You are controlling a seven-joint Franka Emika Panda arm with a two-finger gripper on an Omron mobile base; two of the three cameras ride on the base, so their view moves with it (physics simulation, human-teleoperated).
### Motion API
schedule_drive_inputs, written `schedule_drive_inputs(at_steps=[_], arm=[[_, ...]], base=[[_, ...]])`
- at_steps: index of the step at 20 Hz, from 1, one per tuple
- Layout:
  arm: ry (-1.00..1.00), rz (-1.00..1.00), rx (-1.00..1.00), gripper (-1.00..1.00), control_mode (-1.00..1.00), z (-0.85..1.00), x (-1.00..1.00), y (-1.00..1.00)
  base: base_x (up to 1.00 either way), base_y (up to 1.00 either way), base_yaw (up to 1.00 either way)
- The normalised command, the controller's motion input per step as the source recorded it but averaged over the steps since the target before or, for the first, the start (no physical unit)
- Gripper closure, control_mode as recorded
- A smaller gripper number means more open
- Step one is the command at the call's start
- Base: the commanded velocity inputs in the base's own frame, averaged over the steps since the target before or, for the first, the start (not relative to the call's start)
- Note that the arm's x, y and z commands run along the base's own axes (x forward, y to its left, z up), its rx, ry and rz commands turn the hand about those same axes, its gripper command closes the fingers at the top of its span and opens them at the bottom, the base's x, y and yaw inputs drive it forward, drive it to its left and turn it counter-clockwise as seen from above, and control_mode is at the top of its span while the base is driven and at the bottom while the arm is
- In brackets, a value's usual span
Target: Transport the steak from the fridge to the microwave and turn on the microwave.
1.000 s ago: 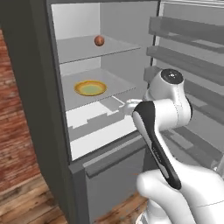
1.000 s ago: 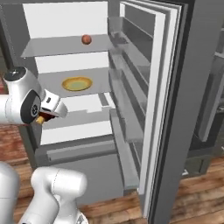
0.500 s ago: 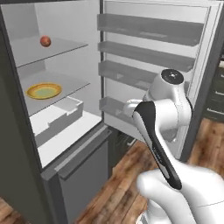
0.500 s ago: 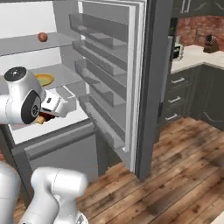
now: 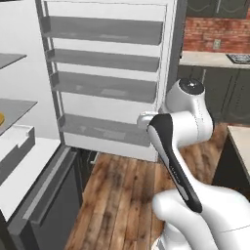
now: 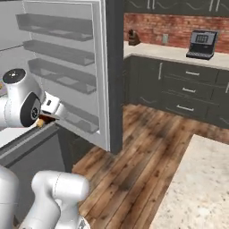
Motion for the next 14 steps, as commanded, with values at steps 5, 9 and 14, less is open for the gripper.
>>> schedule_drive_inputs(at_steps=[5,9,14], arm=[[0.00,0.00,0.00,1.00,1.00,0.00,0.00,0.00],[0.00,0.00,0.00,1.00,1.00,0.00,0.00,0.00],[0.00,0.00,0.00,1.00,1.00,0.00,0.00,0.00]], base=[[-0.35,-0.06,-0.63],[-0.43,-0.07,-0.55],[-0.78,0.01,-0.40]])
